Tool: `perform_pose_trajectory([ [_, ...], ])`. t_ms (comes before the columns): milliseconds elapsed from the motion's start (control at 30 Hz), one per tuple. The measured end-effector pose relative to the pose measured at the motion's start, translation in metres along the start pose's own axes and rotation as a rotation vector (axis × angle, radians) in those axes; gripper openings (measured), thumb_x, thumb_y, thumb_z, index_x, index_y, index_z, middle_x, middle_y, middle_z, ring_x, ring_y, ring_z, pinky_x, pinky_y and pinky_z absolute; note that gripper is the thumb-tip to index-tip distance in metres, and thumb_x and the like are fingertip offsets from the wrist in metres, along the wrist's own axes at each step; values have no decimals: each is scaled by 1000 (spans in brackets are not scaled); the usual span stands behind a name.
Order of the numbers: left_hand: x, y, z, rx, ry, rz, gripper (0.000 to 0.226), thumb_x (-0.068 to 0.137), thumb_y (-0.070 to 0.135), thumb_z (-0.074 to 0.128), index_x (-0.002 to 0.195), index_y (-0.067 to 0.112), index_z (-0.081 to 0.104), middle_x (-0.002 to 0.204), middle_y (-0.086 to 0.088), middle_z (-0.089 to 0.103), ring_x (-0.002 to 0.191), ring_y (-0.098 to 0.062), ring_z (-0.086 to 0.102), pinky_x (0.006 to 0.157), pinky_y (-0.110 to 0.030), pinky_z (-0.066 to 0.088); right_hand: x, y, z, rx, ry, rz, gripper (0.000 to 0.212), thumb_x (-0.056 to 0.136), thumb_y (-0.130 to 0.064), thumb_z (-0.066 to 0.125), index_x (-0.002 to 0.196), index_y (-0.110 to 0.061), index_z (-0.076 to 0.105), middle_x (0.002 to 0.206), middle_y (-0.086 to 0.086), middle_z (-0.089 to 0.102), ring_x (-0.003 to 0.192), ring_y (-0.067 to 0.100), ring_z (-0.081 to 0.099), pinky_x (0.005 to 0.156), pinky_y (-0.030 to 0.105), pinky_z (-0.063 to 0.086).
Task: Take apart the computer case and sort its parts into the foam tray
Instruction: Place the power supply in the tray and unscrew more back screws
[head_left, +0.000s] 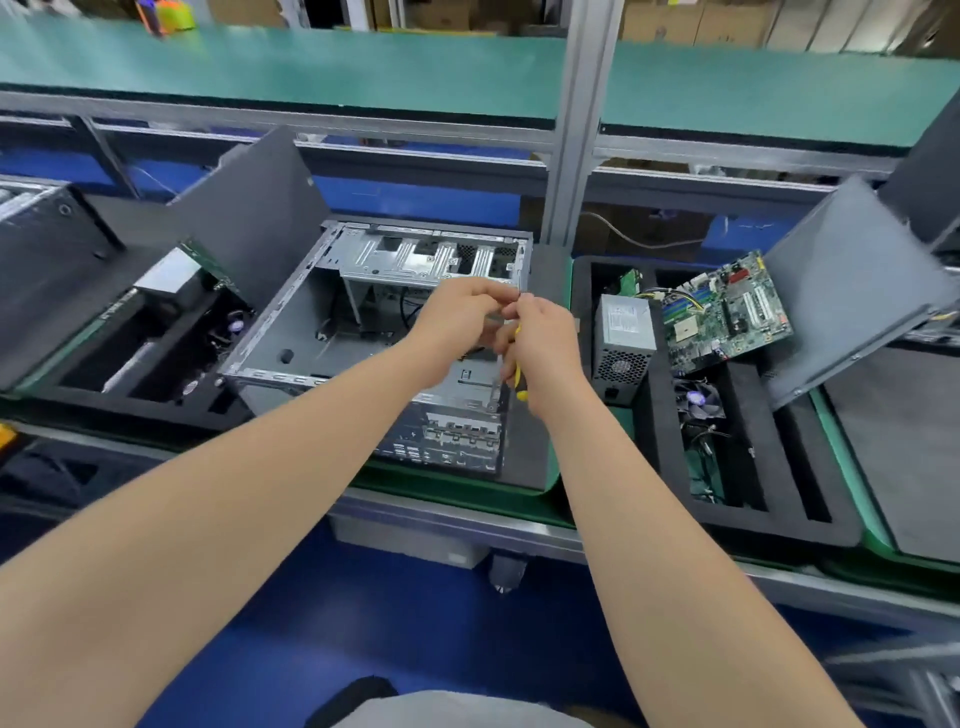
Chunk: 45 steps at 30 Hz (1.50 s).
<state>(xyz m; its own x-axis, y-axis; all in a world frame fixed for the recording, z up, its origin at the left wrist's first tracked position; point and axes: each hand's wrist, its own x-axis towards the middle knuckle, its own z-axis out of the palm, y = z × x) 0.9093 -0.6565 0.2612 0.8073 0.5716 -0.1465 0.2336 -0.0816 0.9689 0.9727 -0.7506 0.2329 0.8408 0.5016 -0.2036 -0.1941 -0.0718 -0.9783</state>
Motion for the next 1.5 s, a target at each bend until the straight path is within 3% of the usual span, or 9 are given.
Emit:
perform_pose_trajectory([
  [133,-1,-7,-59,120,-25,27,31,95,2,50,105,16,75,94,-6,79,90,-25,76,86,-38,61,-6,-6,40,-80,-78,-15,25,105,-17,39,98,-9,61,54,4,61,34,23,47,40,23,33],
  [267,-4,-21,-122,211,-38,35,33,95,2,48,106,18,75,89,-2,79,87,-19,76,92,-46,59,-20,-8,95,-98,-113,7,26,107,-19,38,100,-8,61,56,5,63,35,22,47,43,27,35],
  [433,-11,-43,-188,218,-40,53,36,94,0,46,104,19,75,86,0,79,81,-12,75,90,-45,58,-32,-8,161,-106,-124,32,26,108,-17,36,104,-9,61,56,4,63,34,21,47,43,27,33],
  [600,-19,-73,-260,202,-36,61,37,93,-1,45,105,17,75,86,-1,79,84,-16,76,90,-47,59,-43,6,238,-106,-97,127,25,108,-17,37,106,-13,62,58,5,65,37,21,49,49,32,37],
  [867,-19,-105,-333,150,6,52,35,93,1,46,105,17,75,91,0,79,86,-17,76,91,-46,59,-54,26,317,-61,-89,203,28,104,-17,39,111,-11,65,64,7,64,39,22,51,40,25,37],
  [1200,-14,-124,-399,128,233,33,37,90,2,45,96,22,76,86,4,78,82,-16,75,85,-43,61,-40,27,386,-73,-205,271,30,102,-20,40,110,-12,68,76,9,65,42,20,52,43,28,41],
  [1500,-10,-135,-479,109,300,40,37,91,1,44,100,19,75,88,3,78,83,-19,74,81,-39,60,-32,23,467,-103,-273,276,28,101,-18,42,107,-12,69,76,10,63,40,18,52,41,27,42],
])
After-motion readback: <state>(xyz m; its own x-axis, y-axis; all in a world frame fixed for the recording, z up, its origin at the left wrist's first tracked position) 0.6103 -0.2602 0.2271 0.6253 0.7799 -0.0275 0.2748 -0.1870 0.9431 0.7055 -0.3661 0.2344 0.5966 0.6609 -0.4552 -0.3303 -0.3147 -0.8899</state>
